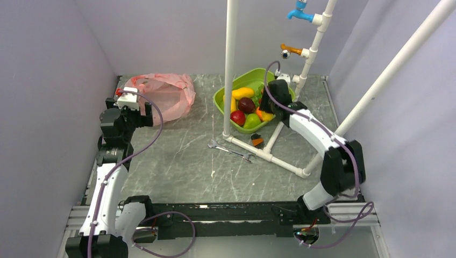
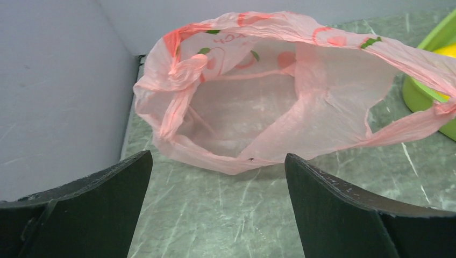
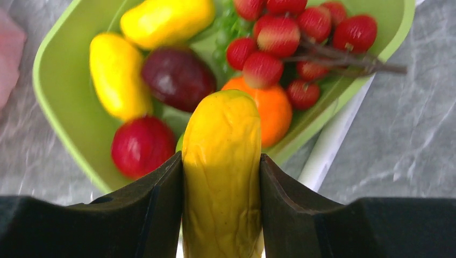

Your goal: Take the fake fruits out of the plastic bag

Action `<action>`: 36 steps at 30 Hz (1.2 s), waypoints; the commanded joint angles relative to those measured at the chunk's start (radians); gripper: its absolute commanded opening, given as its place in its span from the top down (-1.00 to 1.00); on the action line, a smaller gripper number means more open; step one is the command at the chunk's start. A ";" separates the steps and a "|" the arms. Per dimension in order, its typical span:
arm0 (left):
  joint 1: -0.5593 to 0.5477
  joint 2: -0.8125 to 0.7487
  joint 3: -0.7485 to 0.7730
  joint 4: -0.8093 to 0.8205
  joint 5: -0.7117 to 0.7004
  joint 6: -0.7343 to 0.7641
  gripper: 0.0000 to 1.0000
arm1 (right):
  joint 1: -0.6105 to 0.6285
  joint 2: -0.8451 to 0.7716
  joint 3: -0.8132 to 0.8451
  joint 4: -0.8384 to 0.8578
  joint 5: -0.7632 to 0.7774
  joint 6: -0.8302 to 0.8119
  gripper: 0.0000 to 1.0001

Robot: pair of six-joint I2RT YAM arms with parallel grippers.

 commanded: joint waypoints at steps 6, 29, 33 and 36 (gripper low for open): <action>-0.006 0.000 0.040 0.057 0.128 0.015 -0.99 | -0.047 0.348 0.392 0.041 0.035 -0.031 0.85; -0.006 0.064 0.071 0.038 0.138 0.005 -0.99 | -0.067 0.651 0.707 -0.122 0.053 -0.117 -0.79; -0.015 0.050 0.054 0.038 0.125 0.003 -0.99 | -0.042 0.535 0.623 -0.149 0.063 -0.099 -0.83; -0.045 0.019 0.038 0.026 0.091 0.003 -0.99 | -0.009 0.393 0.503 -0.161 0.047 -0.075 -0.84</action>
